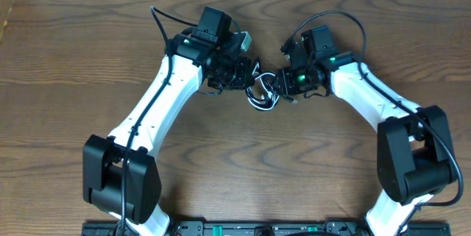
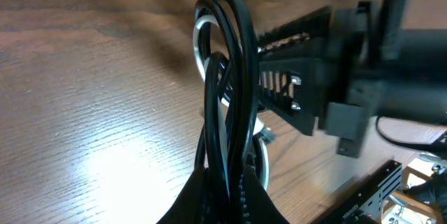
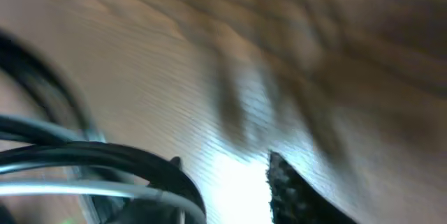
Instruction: Untangle cables
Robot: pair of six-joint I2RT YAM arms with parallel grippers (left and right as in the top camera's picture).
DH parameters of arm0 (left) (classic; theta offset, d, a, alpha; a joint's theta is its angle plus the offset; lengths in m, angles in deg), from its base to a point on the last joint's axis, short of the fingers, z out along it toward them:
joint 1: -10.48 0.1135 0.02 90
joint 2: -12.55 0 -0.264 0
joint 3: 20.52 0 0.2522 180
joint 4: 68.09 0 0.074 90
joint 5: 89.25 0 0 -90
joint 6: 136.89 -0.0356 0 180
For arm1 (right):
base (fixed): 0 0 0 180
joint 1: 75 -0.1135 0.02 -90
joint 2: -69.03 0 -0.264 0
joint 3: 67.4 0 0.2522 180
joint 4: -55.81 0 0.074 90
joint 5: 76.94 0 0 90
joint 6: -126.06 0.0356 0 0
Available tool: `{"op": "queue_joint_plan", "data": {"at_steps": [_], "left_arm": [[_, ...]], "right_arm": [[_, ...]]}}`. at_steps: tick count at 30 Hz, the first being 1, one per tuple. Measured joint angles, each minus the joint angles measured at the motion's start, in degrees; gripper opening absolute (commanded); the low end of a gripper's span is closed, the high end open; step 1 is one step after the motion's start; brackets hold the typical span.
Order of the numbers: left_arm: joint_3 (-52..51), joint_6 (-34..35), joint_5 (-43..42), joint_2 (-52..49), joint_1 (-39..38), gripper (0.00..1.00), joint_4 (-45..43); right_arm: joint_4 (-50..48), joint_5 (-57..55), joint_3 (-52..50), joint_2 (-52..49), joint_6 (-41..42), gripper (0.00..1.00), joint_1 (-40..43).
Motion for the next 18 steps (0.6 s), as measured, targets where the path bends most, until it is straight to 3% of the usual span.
{"op": "queue_joint_plan", "data": {"at_steps": [8,13,18], "left_arm": [[-0.22,0.02,-0.76,-0.83,-0.66,0.07,0.11],[-0.22,0.0,-0.35,-0.83,-0.57,0.07,0.13],[-0.22,0.0,0.7,-0.83,-0.09,0.07,0.15]], "right_arm": [[9.79,-17.4,0.15,-0.17,10.54,0.16,-0.26],[13.35,-25.92,0.15,-0.31,13.16,0.01,2.05],[14.67,-29.83,0.13,-0.63,13.81,0.01,4.52]]}}
